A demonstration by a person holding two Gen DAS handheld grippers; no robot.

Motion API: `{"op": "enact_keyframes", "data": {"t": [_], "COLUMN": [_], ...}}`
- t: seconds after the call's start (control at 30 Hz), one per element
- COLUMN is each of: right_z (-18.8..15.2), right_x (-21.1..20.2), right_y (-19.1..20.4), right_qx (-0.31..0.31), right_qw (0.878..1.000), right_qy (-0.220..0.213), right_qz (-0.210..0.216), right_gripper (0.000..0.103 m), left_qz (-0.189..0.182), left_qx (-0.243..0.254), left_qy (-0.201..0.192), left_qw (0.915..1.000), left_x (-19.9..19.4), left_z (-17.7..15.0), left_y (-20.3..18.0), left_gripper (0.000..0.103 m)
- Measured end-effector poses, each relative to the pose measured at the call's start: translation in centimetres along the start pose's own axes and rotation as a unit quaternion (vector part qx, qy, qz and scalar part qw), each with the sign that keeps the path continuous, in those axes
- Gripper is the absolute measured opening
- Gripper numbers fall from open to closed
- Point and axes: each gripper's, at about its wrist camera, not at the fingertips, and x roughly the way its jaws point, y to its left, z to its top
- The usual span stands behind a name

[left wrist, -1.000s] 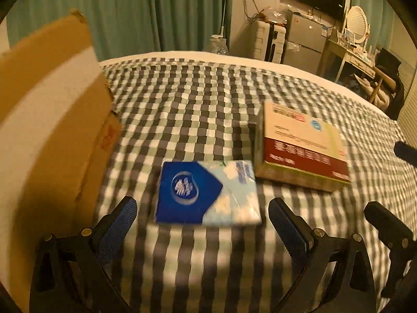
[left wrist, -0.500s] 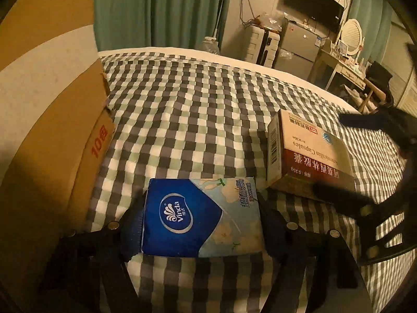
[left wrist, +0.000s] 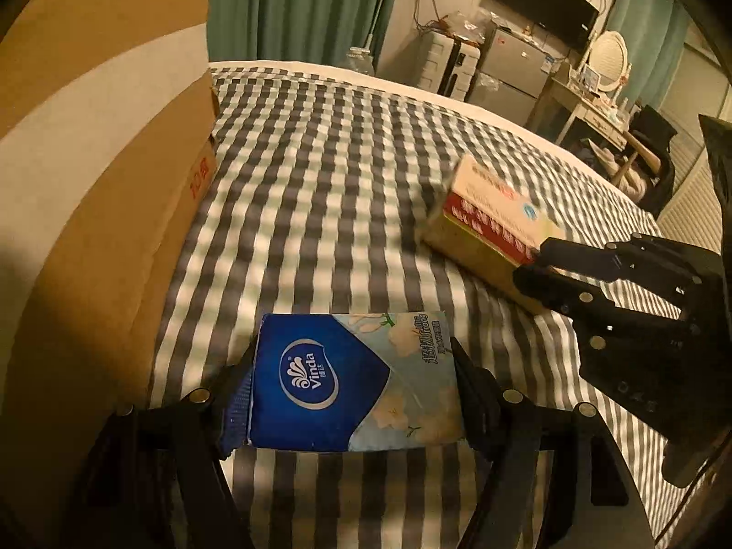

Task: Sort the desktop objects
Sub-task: 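Grasp the Amoxicillin capsule box with the right gripper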

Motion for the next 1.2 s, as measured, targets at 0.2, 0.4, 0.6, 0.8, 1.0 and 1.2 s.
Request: {"op": "enact_keyframes", "data": {"t": [0.2, 0.4, 0.6, 0.8, 1.0, 1.2], "right_z": [-2.0, -2.2, 0.7, 2.6, 2.9, 0.5], "right_x": [-3.1, -3.8, -0.6, 4.1, 6.3, 3.1], "right_y": [0.1, -1.2, -2.3, -2.5, -3.5, -2.1], "right_qx": [0.038, 0.048, -0.089, -0.124, -0.037, 0.026], "right_qw": [0.999, 0.998, 0.996, 0.99, 0.995, 0.998], "right_qy": [-0.009, -0.029, -0.005, 0.021, 0.03, 0.03], "right_qz": [-0.007, -0.006, -0.002, 0.059, 0.091, 0.048], "right_gripper": [0.077, 0.08, 0.08, 0.095, 0.09, 0.081], "left_qz": [-0.002, 0.007, 0.027, 0.043, 0.038, 0.027], "left_qx": [-0.01, -0.016, -0.071, -0.097, -0.088, -0.082], "left_qy": [0.004, -0.011, -0.042, -0.045, -0.049, -0.035], "left_qw": [0.9999, 0.9998, 0.9963, 0.9933, 0.9942, 0.9956], "left_x": [-1.6, -1.9, -0.7, 1.8, 2.0, 0.1], "left_z": [-1.3, -1.3, -0.7, 0.3, 0.7, -0.5], "left_y": [-0.2, -0.6, -0.5, -0.4, 0.0, 0.0], "left_gripper": [0.075, 0.075, 0.075, 0.075, 0.075, 0.075]}}
